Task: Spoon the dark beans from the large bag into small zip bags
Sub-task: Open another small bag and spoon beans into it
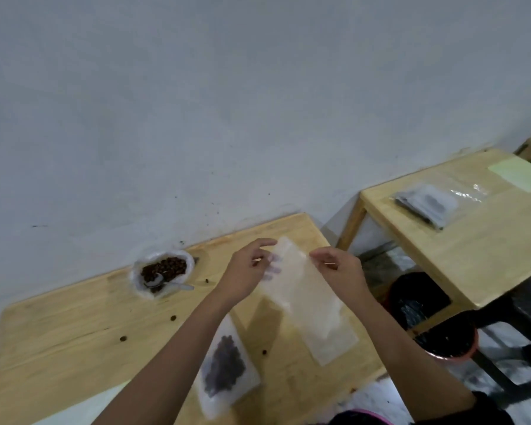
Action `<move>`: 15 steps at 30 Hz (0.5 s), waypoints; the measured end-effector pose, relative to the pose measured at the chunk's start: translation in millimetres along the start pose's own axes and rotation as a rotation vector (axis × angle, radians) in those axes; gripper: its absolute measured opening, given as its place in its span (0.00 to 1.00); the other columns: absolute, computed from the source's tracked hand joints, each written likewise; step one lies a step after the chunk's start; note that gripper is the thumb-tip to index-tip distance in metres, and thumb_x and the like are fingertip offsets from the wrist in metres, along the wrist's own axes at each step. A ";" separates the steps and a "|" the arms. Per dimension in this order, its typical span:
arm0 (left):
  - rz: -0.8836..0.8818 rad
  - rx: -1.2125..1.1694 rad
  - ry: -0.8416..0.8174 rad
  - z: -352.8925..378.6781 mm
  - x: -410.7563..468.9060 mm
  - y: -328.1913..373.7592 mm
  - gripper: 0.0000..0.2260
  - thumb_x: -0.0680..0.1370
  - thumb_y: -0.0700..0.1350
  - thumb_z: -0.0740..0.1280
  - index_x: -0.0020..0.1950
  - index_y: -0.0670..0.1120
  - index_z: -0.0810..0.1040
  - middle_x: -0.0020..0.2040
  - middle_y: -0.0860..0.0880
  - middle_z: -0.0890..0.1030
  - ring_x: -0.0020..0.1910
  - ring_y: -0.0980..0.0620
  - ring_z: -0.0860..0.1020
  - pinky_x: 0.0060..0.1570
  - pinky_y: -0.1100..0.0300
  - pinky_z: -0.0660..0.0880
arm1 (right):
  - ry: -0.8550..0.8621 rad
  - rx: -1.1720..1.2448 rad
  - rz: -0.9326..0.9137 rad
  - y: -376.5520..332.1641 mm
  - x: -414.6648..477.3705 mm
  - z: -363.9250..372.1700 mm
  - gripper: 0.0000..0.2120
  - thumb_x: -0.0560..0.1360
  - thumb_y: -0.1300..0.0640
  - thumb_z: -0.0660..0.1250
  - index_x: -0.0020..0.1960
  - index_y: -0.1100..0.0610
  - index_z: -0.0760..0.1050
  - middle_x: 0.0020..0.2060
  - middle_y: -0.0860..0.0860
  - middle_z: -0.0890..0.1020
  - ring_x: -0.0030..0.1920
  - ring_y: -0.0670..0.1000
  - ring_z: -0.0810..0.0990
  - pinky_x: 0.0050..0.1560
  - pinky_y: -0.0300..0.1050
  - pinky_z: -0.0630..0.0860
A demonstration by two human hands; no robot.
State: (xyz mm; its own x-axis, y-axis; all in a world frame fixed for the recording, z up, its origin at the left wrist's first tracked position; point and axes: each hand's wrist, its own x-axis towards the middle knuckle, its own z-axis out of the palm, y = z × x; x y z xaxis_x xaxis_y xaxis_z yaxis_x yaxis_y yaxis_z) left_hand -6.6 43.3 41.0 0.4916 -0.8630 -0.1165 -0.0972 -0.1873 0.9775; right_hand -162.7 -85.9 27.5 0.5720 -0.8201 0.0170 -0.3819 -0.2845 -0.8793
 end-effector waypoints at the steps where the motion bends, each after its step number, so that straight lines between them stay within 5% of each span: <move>1: -0.003 -0.017 0.031 -7.5 -3.9 3.5 0.10 0.80 0.38 0.61 0.59 0.49 0.75 0.47 0.47 0.83 0.43 0.50 0.83 0.41 0.58 0.80 | 0.004 0.006 -0.016 -7.1 1.7 6.6 0.08 0.73 0.68 0.66 0.48 0.59 0.81 0.42 0.47 0.81 0.43 0.43 0.79 0.44 0.25 0.72; 9: 0.052 -0.014 0.314 -62.2 -41.9 17.1 0.10 0.78 0.39 0.64 0.55 0.52 0.77 0.48 0.45 0.82 0.47 0.52 0.80 0.46 0.56 0.78 | -0.124 0.239 -0.116 -85.5 -3.5 74.4 0.09 0.72 0.67 0.68 0.45 0.53 0.79 0.42 0.48 0.83 0.44 0.43 0.81 0.50 0.33 0.76; 12: 0.102 -0.053 0.351 -75.4 -55.7 18.1 0.09 0.78 0.40 0.66 0.55 0.52 0.77 0.52 0.47 0.82 0.51 0.54 0.80 0.49 0.59 0.78 | -0.270 0.470 0.009 -114.6 -10.4 97.3 0.07 0.73 0.66 0.68 0.47 0.56 0.79 0.44 0.53 0.83 0.47 0.51 0.82 0.53 0.46 0.79; 15: 0.163 -0.105 0.358 -86.0 -68.6 17.6 0.12 0.76 0.38 0.67 0.59 0.44 0.77 0.56 0.47 0.81 0.56 0.54 0.79 0.53 0.59 0.77 | -0.373 0.690 0.156 -140.2 -17.3 111.6 0.06 0.74 0.67 0.67 0.50 0.62 0.78 0.44 0.56 0.82 0.44 0.50 0.83 0.49 0.46 0.81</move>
State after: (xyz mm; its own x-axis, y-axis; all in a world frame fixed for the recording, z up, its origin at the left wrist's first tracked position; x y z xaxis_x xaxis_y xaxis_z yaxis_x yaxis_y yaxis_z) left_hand 32.3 139.6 81.3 0.7490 -0.6562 0.0915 -0.1186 0.0032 0.9929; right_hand -38.1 23.6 97.4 0.8010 -0.5700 -0.1834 -0.0119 0.2911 -0.9566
